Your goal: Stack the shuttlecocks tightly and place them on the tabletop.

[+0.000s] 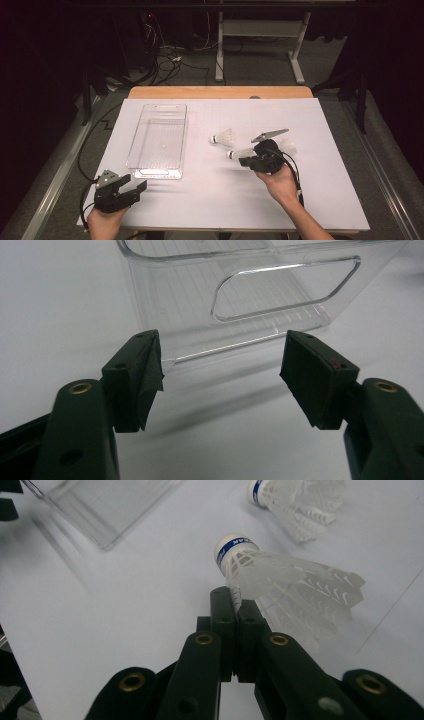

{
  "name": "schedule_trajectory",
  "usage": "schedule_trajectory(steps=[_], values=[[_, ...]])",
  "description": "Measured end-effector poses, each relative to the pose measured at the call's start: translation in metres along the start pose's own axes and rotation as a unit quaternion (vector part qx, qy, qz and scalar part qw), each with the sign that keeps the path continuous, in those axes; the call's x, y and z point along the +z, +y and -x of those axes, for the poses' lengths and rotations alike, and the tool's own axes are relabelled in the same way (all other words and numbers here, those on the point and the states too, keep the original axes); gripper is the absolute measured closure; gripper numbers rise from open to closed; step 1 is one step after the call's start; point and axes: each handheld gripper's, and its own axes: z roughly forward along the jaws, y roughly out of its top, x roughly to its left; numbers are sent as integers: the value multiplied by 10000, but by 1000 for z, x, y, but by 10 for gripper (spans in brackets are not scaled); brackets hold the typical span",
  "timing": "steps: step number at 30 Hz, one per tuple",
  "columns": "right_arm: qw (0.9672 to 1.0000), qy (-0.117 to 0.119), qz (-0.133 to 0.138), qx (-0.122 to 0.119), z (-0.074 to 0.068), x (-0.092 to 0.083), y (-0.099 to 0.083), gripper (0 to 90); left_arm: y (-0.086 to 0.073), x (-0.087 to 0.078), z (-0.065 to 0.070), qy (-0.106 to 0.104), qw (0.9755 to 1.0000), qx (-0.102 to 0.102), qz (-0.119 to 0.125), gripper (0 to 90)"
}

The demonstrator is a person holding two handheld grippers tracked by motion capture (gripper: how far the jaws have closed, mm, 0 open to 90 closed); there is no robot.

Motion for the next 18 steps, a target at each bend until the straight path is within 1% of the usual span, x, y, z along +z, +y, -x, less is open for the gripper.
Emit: schedule_trajectory(steps=[2, 3, 5, 6, 8, 10, 12, 13, 15, 18], values=[[10000, -32, -29, -61, 0, -3, 4, 900, 1, 1, 1, -2, 10000, 18, -26, 336], [10000, -5, 6, -44, 1, -4, 5, 900, 0, 1, 2, 6, 10000, 41, -20, 337], [10000, 0, -9, -14, 2, -4, 6, 900, 1, 2, 2, 0, 10000, 53, -34, 337], [10000, -37, 2, -1, 5, -5, 7, 900, 1, 3, 2, 4, 10000, 56, -58, 337], [9999, 23, 38, 93, 7, -4, 7, 900, 2, 4, 1, 10, 10000, 1, -61, 337], [9999, 7, 63, 129, 9, -3, 6, 900, 2, 3, 0, 16, 10000, -25, -31, 337], [9996, 113, 137, 217, 12, -2, 5, 900, 1, 3, -2, 16, 10000, -58, -15, 337], [9997, 93, 109, 210, 13, -1, 7, 900, 1, 2, -1, 16, 10000, -41, -11, 337], [9999, -41, 93, 117, 13, -3, 10, 900, 2, 3, 0, 12, 10000, -2, -33, 337], [9997, -54, 154, 194, 18, -6, 11, 900, 1, 2, 1, 22, 10000, 31, -18, 340]])
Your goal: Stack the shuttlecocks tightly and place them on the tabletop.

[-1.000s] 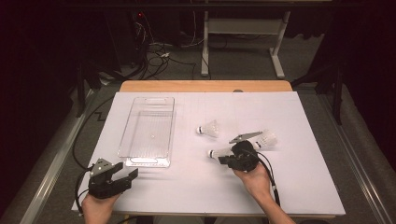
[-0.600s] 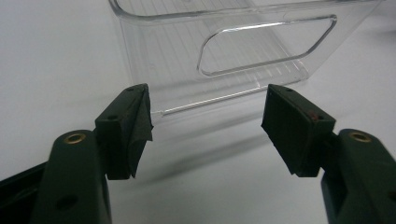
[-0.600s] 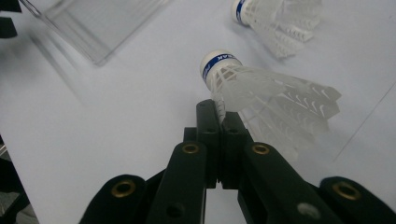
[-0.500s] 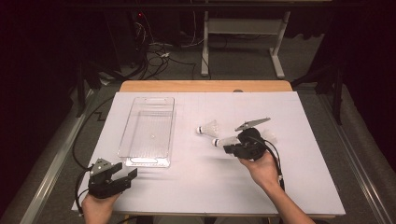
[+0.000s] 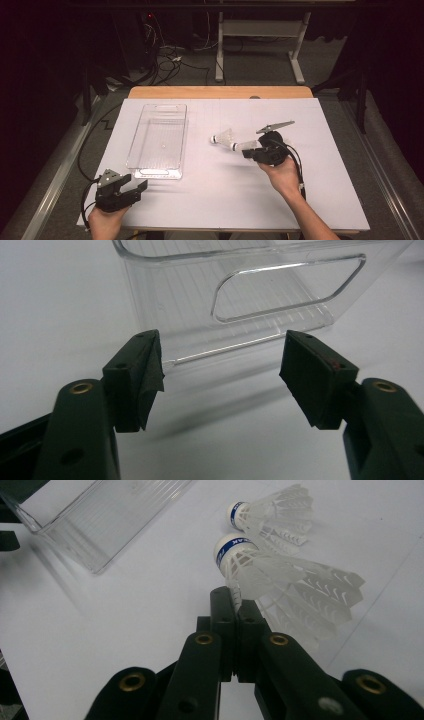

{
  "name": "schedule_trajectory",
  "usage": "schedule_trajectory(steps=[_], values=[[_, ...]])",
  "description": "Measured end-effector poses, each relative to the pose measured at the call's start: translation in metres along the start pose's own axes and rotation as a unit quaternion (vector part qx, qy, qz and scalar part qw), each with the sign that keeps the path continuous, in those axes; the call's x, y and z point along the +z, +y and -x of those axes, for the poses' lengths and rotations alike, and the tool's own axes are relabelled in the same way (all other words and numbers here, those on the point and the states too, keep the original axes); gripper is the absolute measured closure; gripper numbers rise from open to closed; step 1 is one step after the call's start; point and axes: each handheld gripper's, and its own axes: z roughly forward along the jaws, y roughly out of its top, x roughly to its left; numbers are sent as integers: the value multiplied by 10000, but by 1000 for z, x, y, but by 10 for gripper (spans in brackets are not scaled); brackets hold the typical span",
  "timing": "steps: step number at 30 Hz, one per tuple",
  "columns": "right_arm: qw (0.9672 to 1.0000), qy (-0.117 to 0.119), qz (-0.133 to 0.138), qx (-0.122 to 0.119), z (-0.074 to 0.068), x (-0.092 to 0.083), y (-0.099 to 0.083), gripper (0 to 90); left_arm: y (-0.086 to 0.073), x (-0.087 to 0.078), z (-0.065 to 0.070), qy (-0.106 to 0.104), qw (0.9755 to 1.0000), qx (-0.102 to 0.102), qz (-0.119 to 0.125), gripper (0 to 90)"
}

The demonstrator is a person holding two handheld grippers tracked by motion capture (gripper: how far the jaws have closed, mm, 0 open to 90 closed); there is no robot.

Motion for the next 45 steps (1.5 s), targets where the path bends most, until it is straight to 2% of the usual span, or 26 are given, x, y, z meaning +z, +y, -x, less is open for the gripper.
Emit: schedule_trajectory(steps=[4, 10, 13, 14, 16, 26, 33, 45], values=[[9999, 22, 87, 133, 7, -2, 0, 900, -1, -1, -1, -12, 10000, -17, -12, 339], [9997, 34, 67, 227, 13, -1, 1, 900, 0, 0, 0, -1, 10000, -14, -13, 340], [9991, 181, 128, 373, 19, 1, 2, 900, 0, 1, -2, 0, 10000, -52, -26, 342], [9993, 103, 100, 340, 19, 1, 3, 900, 0, 0, -2, 2, 10000, -51, -33, 342], [9992, 127, 72, 363, 20, 4, 3, 900, -1, -1, -2, 13, 10000, -57, -2, 342], [9991, -53, -13, 421, 31, 16, 10, 900, 0, 0, -1, -4, 10000, -35, -21, 341], [9987, -31, 38, 516, 35, 23, 12, 900, 0, 0, -1, -9, 10000, -24, -14, 339], [9982, -44, -120, 588, 40, 42, 17, 900, 0, 0, 0, -28, 10000, 1, -21, 339]])
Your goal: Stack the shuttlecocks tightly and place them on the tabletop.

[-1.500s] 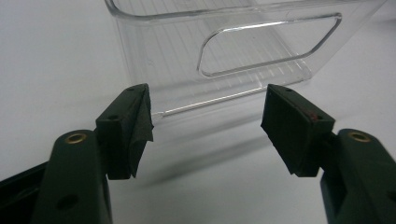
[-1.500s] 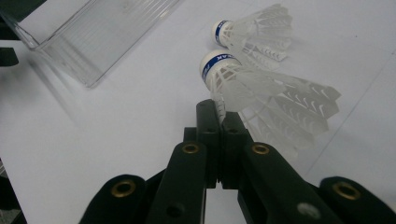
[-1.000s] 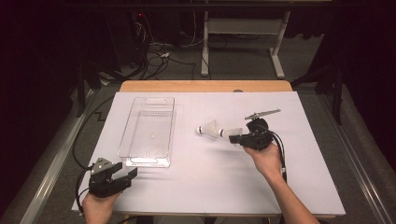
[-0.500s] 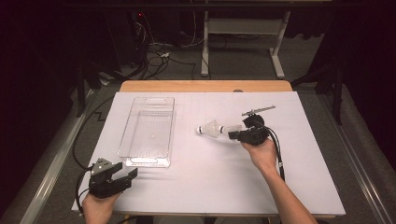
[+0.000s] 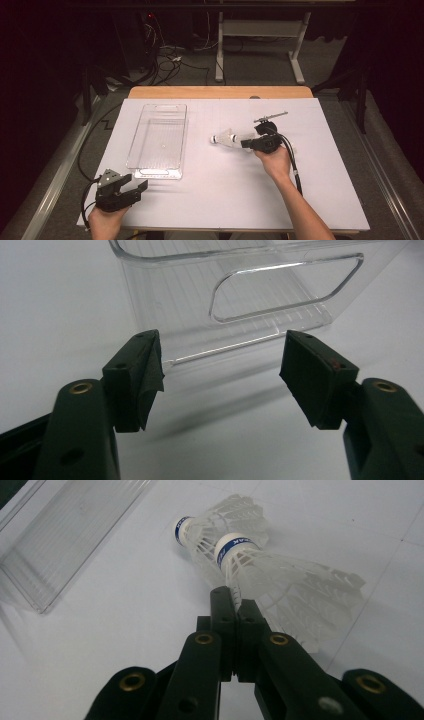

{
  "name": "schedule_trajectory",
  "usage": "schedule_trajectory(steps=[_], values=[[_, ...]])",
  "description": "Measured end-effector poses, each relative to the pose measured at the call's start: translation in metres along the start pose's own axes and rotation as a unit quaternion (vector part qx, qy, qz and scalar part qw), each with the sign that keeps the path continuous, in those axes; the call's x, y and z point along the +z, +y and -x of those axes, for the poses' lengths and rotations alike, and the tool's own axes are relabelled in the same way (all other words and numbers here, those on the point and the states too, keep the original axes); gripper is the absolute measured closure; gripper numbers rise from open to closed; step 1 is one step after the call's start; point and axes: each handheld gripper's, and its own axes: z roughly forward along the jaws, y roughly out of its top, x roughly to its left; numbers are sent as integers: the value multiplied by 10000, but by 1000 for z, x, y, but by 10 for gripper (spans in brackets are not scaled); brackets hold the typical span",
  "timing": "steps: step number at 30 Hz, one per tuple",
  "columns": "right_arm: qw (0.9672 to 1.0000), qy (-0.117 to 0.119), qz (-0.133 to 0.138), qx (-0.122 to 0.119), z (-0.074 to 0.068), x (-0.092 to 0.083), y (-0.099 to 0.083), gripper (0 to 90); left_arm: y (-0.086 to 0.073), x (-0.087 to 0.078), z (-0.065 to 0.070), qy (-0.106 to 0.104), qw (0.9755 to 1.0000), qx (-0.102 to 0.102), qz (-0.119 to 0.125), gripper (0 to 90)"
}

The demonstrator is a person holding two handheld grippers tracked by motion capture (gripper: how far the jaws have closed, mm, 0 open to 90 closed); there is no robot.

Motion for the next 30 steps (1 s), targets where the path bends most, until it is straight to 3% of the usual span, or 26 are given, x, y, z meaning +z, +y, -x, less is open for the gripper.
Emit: schedule_trajectory(steps=[12, 30], values=[[9999, 74, -55, 49, -2, 11, 2, 900, 0, -1, 0, -21, 10000, -17, 6, 338], [9997, 114, -178, -82, -8, 22, 8, 900, -1, -2, 1, -31, 10000, 8, 23, 337]])
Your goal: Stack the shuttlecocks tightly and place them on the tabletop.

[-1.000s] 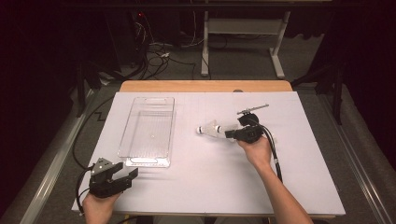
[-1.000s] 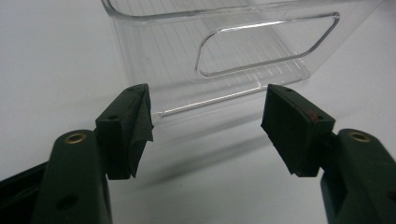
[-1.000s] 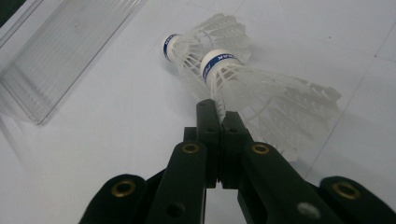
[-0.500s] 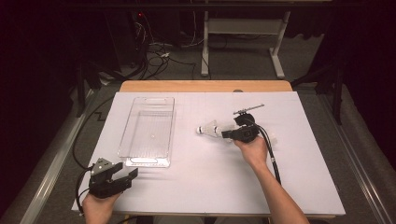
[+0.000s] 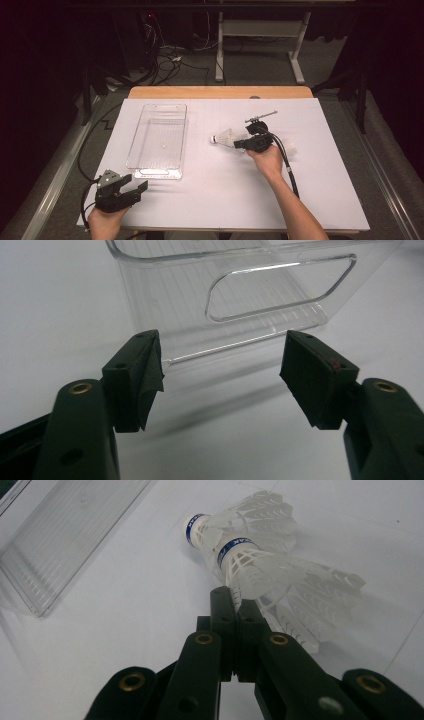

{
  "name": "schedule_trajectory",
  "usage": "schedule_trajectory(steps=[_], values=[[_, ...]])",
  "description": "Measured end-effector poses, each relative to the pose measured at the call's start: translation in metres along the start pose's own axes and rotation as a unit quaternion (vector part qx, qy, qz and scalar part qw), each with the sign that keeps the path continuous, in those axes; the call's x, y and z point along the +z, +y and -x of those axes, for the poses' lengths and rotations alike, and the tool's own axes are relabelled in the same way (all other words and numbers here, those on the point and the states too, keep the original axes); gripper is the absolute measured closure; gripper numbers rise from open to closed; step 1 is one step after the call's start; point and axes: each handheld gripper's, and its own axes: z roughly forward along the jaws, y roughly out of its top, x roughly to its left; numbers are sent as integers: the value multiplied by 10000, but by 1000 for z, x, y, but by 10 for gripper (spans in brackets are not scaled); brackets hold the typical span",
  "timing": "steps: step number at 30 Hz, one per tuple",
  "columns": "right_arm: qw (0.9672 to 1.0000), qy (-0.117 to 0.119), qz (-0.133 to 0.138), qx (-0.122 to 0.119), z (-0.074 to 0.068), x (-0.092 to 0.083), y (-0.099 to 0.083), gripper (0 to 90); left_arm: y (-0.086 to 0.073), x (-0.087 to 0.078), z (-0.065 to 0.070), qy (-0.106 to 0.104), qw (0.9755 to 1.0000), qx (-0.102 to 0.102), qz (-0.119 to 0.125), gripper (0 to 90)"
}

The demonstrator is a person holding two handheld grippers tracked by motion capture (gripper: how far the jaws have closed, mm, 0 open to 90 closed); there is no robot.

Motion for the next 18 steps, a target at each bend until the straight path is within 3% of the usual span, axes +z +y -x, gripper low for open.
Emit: schedule_trajectory(steps=[18], values=[[9999, 142, -43, -69, -8, 9, 4, 900, 0, 2, 1, -15, 10000, 0, -39, 336]])
